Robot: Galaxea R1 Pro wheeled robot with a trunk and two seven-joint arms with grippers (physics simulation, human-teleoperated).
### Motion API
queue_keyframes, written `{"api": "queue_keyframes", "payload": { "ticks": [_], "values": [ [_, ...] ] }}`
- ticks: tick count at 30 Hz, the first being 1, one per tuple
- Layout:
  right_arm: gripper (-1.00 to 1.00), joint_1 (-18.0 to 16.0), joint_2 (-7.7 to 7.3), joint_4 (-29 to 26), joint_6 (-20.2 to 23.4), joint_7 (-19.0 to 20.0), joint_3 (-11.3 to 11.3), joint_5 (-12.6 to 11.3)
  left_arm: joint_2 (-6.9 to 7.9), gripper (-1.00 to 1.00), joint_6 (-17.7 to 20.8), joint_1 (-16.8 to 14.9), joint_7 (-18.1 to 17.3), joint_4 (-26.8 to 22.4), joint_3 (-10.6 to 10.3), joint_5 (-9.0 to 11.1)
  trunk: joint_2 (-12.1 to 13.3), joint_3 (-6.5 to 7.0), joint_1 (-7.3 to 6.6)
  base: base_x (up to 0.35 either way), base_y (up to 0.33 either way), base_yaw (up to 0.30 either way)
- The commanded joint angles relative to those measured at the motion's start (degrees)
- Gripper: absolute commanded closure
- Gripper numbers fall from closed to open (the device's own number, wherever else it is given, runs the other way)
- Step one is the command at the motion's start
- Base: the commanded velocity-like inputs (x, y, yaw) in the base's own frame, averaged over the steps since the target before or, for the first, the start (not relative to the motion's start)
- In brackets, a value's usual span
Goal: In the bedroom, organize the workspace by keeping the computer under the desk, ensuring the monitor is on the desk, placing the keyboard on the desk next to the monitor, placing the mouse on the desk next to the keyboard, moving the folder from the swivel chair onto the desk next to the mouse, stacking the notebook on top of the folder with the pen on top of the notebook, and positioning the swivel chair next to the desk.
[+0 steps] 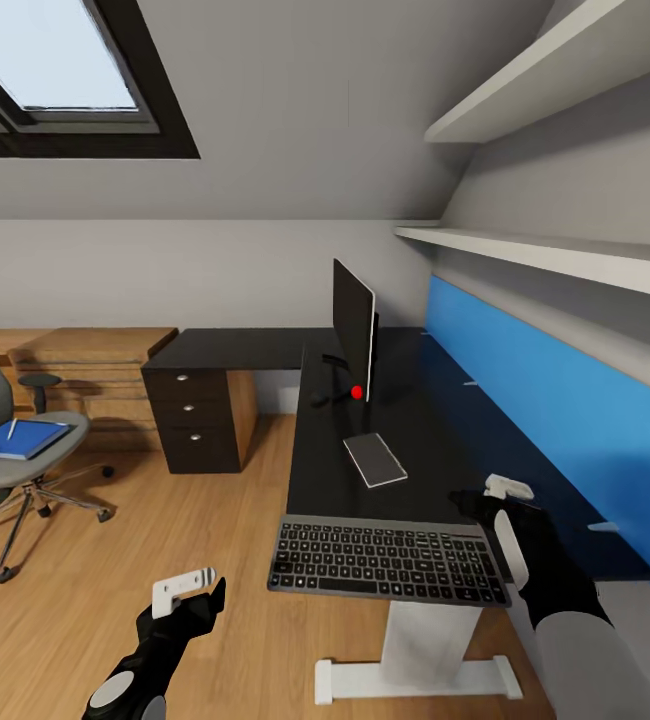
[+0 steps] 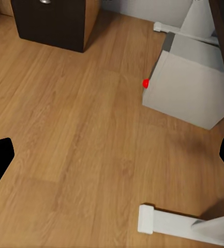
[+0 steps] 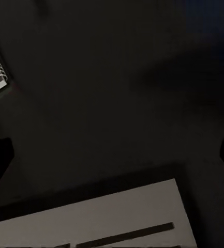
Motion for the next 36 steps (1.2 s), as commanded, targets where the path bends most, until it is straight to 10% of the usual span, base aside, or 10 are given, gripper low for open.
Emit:
{"api": "queue_keyframes", "payload": {
  "ticks": [1, 12, 19, 36],
  "values": [
    [-1.00, 0.0, -0.01, -0.1, 0.2, -0.3, 0.2, -0.5, 0.01, -1.00, 0.2, 0.0, 0.5, -0.1, -0.1, 0.6, 0.0, -0.05, 0.02, 0.224, 0.000, 0.000],
    [-1.00, 0.0, -0.26, 0.2, 0.5, -0.8, 1.0, 0.2, 0.01, -1.00, 0.2, 0.0, 0.5, -0.1, -0.1, 0.6, 0.0, -0.05, 0.02, 0.104, 0.000, 0.000],
    [-1.00, 0.0, -0.21, 0.6, 2.0, -0.9, 0.9, 6.3, 0.01, -1.00, 0.2, 0.0, 0.4, -0.1, -0.1, 0.6, 0.0, -0.05, 0.02, 0.002, 0.000, 0.000],
    [-1.00, -0.1, -0.21, 0.2, 4.7, -3.8, 1.0, 6.5, 0.01, -1.00, 0.2, 0.0, 0.4, -0.2, -0.1, 0.7, 0.0, -0.05, 0.02, 0.000, 0.000, 0.000]
  ]
}}
